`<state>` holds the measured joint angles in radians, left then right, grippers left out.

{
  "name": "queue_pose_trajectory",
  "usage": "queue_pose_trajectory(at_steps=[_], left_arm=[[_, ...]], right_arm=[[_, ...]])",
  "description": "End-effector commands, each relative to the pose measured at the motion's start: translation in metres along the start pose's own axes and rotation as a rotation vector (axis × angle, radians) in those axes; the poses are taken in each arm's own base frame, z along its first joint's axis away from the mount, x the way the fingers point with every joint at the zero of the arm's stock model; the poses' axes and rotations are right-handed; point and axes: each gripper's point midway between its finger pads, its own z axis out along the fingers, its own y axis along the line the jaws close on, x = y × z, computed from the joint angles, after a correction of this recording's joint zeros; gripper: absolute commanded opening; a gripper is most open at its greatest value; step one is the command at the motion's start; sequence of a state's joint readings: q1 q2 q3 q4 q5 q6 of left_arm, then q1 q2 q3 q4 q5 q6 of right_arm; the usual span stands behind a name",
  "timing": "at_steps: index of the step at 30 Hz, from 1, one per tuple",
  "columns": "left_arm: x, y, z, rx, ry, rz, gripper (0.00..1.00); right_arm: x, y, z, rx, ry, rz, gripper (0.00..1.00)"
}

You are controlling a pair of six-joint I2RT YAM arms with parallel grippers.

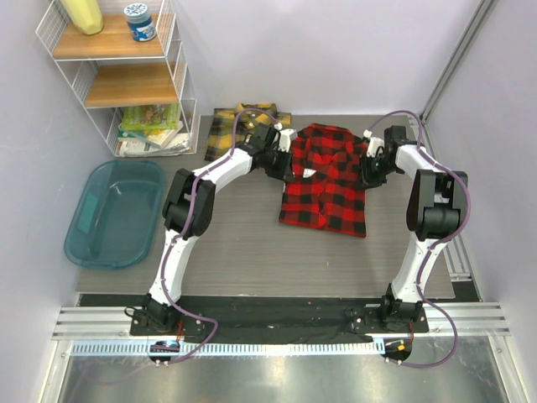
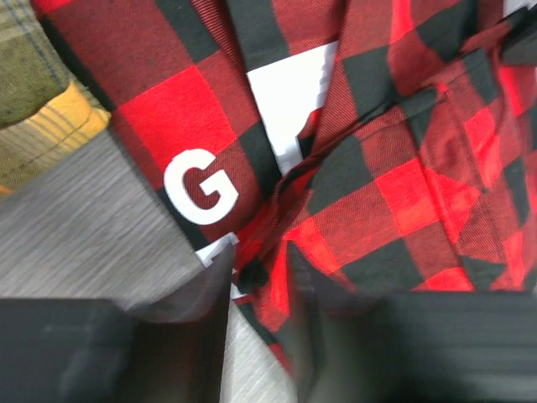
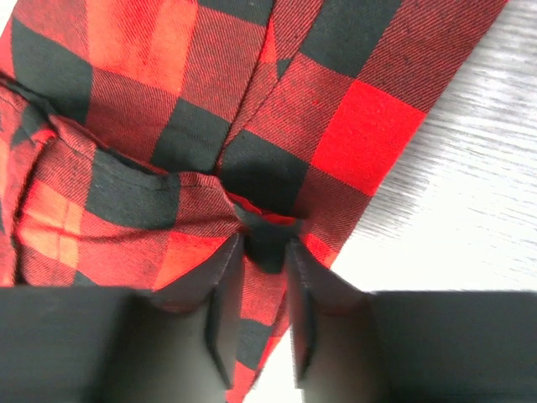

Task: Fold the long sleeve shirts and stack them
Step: Fold the shirt

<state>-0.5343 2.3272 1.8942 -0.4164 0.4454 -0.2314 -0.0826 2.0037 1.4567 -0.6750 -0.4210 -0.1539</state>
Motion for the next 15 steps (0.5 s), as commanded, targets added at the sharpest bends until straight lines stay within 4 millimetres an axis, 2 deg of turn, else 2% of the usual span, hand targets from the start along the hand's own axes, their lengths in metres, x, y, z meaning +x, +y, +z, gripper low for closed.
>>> queue_pose_trajectory(at_steps=[1, 2, 3, 9, 12, 15], left_arm=[[-0.02, -0.014, -0.005, 0.065, -0.06, 0.047, 0.16], [-0.022, -0.013, -0.007, 0.062, -0.066, 0.051, 0.11], [-0.029, -0.016, -0.011, 0.064, -0.091, 0.064, 0.01], [-0.05, -0.006, -0.019, -0.005, -0.16, 0.106, 0.0], [-0.053, 0.008, -0.016, -0.05, -0.167, 0.102, 0.0], [-0.048, 0.023, -0.01, -0.087, -0.151, 0.09, 0.0]], right_arm=[[-0.028, 0.004, -0.009, -0.014, -0.085, -0.028, 0.11], [-0.029, 0.005, -0.01, -0.014, -0.088, -0.031, 0.05], [-0.032, 0.004, -0.012, -0.006, -0.098, -0.034, 0.01], [-0.048, -0.003, -0.023, 0.061, -0.179, -0.064, 0.01], [-0.049, -0.007, -0.019, 0.073, -0.176, -0.067, 0.01], [-0.043, -0.011, -0.009, 0.069, -0.155, -0.061, 0.01]])
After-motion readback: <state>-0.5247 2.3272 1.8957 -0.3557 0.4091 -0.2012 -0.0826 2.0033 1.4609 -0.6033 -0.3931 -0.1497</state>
